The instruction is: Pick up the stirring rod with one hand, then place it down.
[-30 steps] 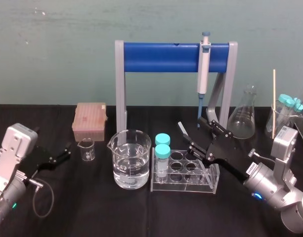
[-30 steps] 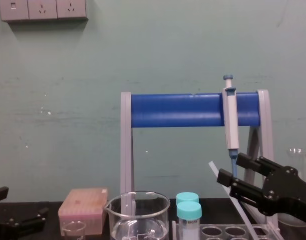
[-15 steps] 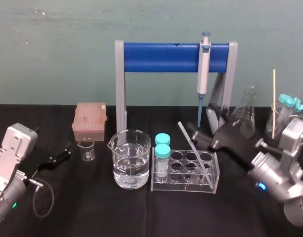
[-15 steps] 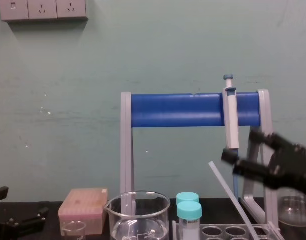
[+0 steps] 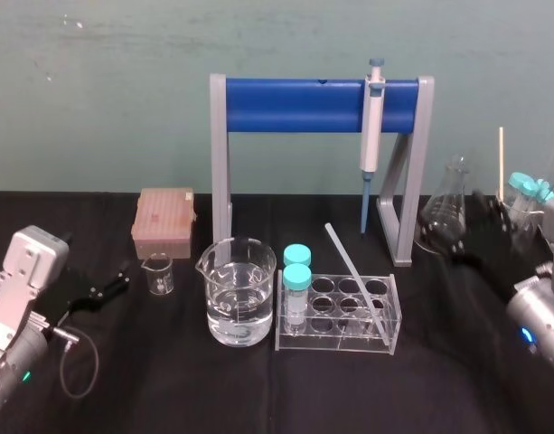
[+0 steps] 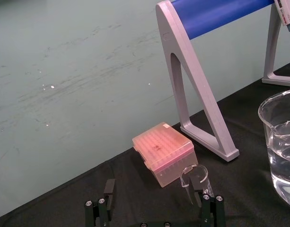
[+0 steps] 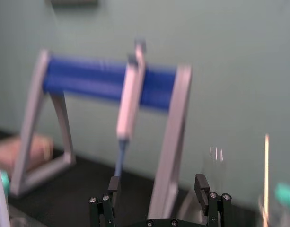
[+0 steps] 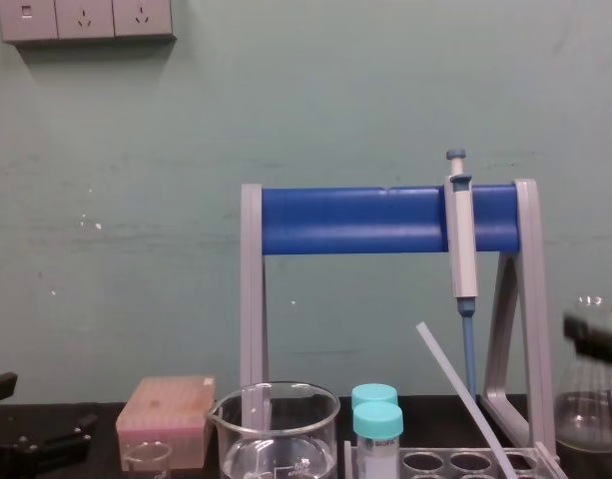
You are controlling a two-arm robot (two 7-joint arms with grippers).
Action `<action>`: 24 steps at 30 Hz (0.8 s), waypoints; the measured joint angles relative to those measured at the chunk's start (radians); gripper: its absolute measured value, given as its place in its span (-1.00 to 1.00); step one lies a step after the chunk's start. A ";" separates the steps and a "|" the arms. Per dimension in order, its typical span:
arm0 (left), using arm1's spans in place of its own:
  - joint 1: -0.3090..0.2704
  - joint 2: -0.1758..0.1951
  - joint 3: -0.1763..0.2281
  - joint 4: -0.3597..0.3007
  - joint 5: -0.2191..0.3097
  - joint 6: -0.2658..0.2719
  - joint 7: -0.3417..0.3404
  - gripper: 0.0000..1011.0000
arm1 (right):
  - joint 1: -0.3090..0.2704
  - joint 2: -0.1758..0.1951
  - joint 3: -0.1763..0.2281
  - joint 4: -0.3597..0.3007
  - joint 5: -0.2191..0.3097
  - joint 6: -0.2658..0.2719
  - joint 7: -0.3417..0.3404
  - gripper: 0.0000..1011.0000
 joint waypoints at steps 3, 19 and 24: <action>0.000 0.000 0.000 0.000 0.000 0.000 0.000 0.98 | -0.024 0.020 -0.002 -0.021 -0.014 0.112 -0.002 0.98; 0.000 0.000 0.000 0.000 0.000 0.000 0.000 0.98 | -0.025 0.022 -0.013 -0.021 -0.020 0.177 0.038 0.98; 0.000 0.000 0.000 0.000 0.000 0.000 0.000 0.98 | -0.026 0.023 -0.013 -0.023 -0.020 0.179 0.035 0.98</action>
